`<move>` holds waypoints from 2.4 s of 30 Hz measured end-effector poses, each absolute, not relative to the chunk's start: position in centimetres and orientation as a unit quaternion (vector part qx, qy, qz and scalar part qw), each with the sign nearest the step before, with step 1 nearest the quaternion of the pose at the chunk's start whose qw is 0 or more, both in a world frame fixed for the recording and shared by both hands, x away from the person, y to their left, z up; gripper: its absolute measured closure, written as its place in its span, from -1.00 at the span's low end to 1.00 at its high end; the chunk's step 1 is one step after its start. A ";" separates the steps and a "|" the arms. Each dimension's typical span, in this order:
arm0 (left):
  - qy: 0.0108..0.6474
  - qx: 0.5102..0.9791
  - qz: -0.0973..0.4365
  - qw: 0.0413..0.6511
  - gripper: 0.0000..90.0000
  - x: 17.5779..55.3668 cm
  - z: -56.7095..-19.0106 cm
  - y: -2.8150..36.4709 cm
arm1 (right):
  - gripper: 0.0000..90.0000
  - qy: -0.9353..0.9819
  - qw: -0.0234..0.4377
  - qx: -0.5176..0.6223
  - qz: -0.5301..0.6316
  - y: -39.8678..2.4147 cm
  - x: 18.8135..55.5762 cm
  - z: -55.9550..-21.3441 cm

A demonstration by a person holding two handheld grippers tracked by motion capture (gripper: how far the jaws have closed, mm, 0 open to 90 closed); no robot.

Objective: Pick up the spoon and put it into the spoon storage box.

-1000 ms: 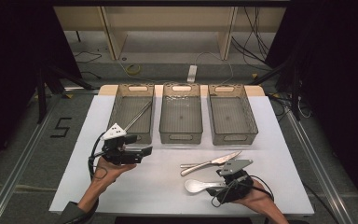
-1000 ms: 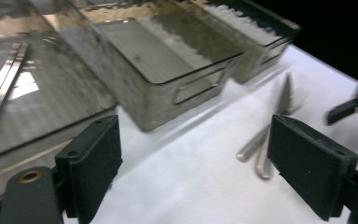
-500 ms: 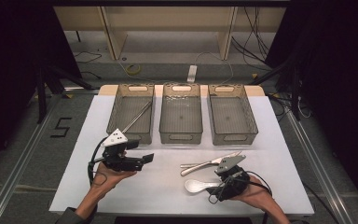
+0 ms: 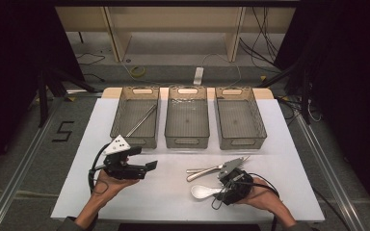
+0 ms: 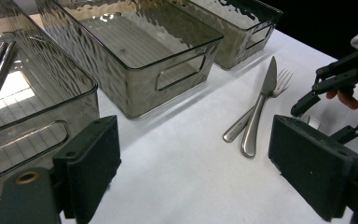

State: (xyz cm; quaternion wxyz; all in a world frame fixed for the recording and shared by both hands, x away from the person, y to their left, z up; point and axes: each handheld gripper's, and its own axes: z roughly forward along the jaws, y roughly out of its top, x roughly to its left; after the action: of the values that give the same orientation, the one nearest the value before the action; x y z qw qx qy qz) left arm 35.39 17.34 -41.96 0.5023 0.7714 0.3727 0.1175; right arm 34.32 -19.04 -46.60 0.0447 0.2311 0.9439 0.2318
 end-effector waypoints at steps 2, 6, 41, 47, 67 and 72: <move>0.372 0.772 0.118 0.502 -0.64 35.4 -42.0 17.2 | -0.01 0.946 0.046 0.226 0.227 -19.0 34.4 -46.6; 0.370 0.775 0.120 0.498 -0.64 35.4 -42.0 17.1 | 0.08 0.948 0.047 0.225 0.219 -18.9 34.4 -46.6; 0.379 0.769 0.129 0.499 -0.64 35.5 -41.9 17.4 | 0.92 0.956 0.068 0.204 0.197 -17.6 33.6 -46.0; 0.382 0.765 0.128 0.502 -0.64 35.6 -42.0 17.5 | 0.92 0.943 0.079 0.217 0.237 -18.4 34.0 -44.6; 0.391 0.750 0.134 0.517 -0.64 35.5 -41.8 17.9 | 0.92 0.892 0.130 0.274 0.337 -17.2 40.2 -39.4; 0.394 0.746 0.135 0.520 -0.64 35.5 -41.8 18.1 | 0.92 0.881 0.140 0.286 0.349 -16.4 41.9 -38.4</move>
State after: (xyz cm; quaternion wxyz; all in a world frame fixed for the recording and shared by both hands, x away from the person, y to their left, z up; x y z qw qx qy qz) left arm 35.52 18.07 -41.78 0.5201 0.7458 0.3937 0.1355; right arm 41.90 -16.41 -38.43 0.1396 0.2860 0.8812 0.3495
